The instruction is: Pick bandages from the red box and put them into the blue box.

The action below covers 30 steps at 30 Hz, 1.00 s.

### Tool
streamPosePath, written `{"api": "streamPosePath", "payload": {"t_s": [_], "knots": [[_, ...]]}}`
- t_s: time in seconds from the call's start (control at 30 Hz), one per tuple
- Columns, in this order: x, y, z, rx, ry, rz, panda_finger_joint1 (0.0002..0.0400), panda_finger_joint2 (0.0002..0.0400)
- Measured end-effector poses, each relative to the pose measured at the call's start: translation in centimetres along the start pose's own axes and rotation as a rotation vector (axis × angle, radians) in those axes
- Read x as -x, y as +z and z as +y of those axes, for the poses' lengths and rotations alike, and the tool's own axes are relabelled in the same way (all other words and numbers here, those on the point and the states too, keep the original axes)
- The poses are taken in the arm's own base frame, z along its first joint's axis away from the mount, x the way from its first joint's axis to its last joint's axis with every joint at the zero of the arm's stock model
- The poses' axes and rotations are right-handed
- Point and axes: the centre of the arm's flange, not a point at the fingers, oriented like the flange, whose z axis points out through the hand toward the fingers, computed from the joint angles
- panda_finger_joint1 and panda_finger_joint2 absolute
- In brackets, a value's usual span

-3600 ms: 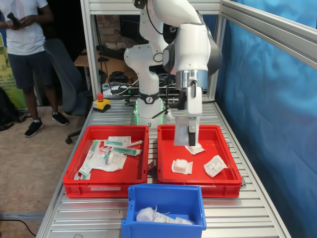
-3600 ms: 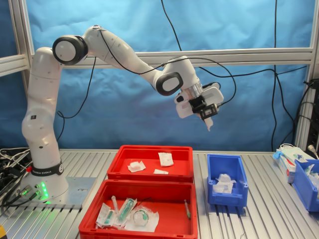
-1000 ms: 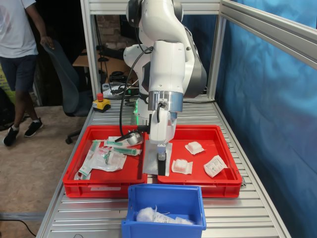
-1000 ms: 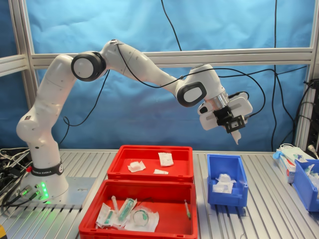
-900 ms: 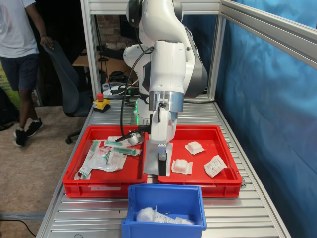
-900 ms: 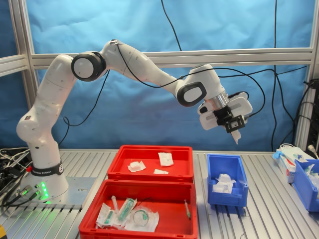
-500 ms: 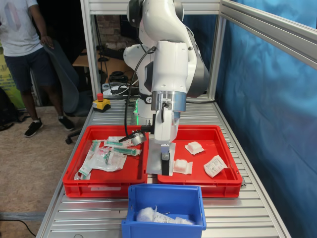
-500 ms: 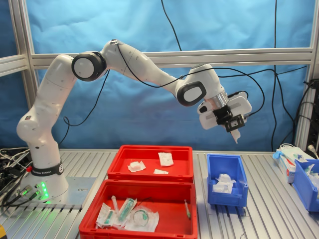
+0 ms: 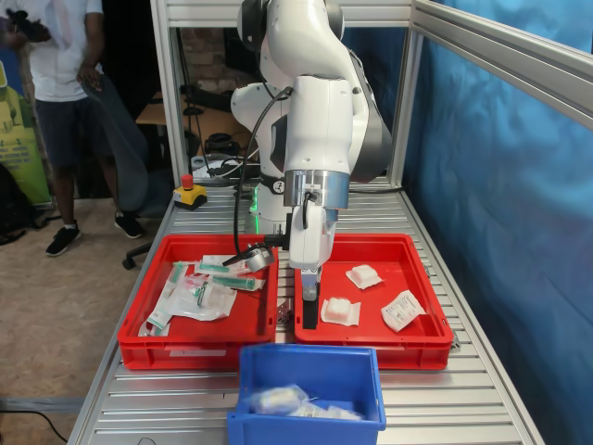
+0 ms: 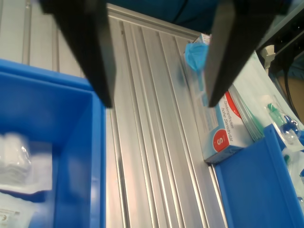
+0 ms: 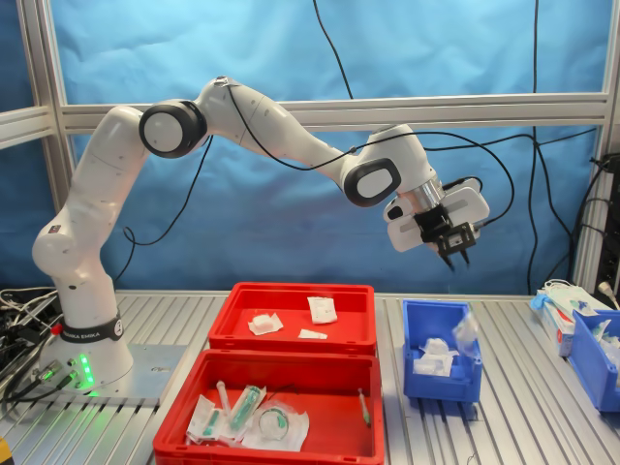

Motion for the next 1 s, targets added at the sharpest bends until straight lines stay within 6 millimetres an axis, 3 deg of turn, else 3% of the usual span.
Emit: {"api": "streamPosePath", "payload": {"t_s": [0.03,0.1,0.13,0.27,0.3,0.43,0.47,0.57,0.6,0.73,0.77,1.0], "knots": [[0.0,0.0,0.0,0.0,0.0,0.0,0.0144,0.0144],[0.0,0.0,0.0,0.0,0.0,0.0,0.0144,0.0144],[0.0,0.0,0.0,0.0,0.0,0.0,0.0194,0.0194],[0.0,0.0,0.0,0.0,0.0,0.0,0.0194,0.0194],[0.0,0.0,0.0,0.0,0.0,0.0,0.0244,0.0244],[0.0,0.0,0.0,0.0,0.0,0.0,0.0244,0.0244],[0.0,0.0,0.0,0.0,0.0,0.0,0.0294,0.0294],[0.0,0.0,0.0,0.0,0.0,0.0,0.0294,0.0294],[0.0,0.0,0.0,0.0,0.0,0.0,0.0344,0.0344],[0.0,0.0,0.0,0.0,0.0,0.0,0.0344,0.0344],[0.0,0.0,0.0,0.0,0.0,0.0,0.0387,0.0387],[0.12,-0.03,0.19,0.001,-0.003,-0.001,0.0398,0.0398]]}}
